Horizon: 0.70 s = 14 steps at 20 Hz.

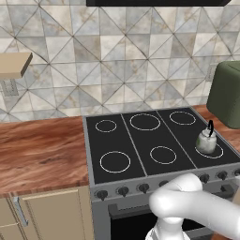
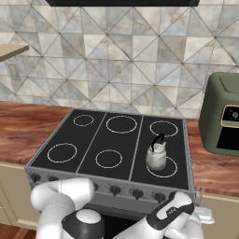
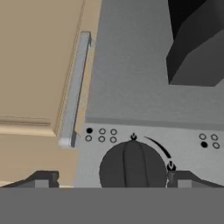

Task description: The kettle is done boiling. Turn off the stove, then wait for 300 timesteps before moving the kettle to the dining table.

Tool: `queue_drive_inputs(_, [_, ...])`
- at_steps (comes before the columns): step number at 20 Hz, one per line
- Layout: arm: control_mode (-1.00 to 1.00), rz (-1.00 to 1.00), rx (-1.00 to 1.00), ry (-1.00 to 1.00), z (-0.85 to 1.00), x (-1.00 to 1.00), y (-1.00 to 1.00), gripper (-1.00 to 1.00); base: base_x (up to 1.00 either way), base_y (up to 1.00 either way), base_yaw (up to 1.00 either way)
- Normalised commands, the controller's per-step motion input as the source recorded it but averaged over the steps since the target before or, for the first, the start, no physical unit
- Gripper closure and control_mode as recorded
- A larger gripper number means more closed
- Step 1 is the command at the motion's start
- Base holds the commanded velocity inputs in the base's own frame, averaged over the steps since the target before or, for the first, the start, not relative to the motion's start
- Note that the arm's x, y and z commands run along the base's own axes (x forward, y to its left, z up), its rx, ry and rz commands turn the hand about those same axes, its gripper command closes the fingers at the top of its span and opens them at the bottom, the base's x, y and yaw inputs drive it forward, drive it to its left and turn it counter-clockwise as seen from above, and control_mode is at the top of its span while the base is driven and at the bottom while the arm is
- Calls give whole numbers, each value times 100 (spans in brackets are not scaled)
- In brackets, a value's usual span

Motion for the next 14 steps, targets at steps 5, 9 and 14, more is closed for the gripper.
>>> queue_drive_inputs(5, [-100, 0, 0, -8, 0, -43, -8, -100, 0, 0, 0])
queue_drive_inputs(9, [-100, 2, 0, -13, 10, -46, 0, -100, 0, 0, 0])
queue_drive_inputs(14, [-100, 0, -1, -12, 28, -15, 0, -100, 0, 0, 0])
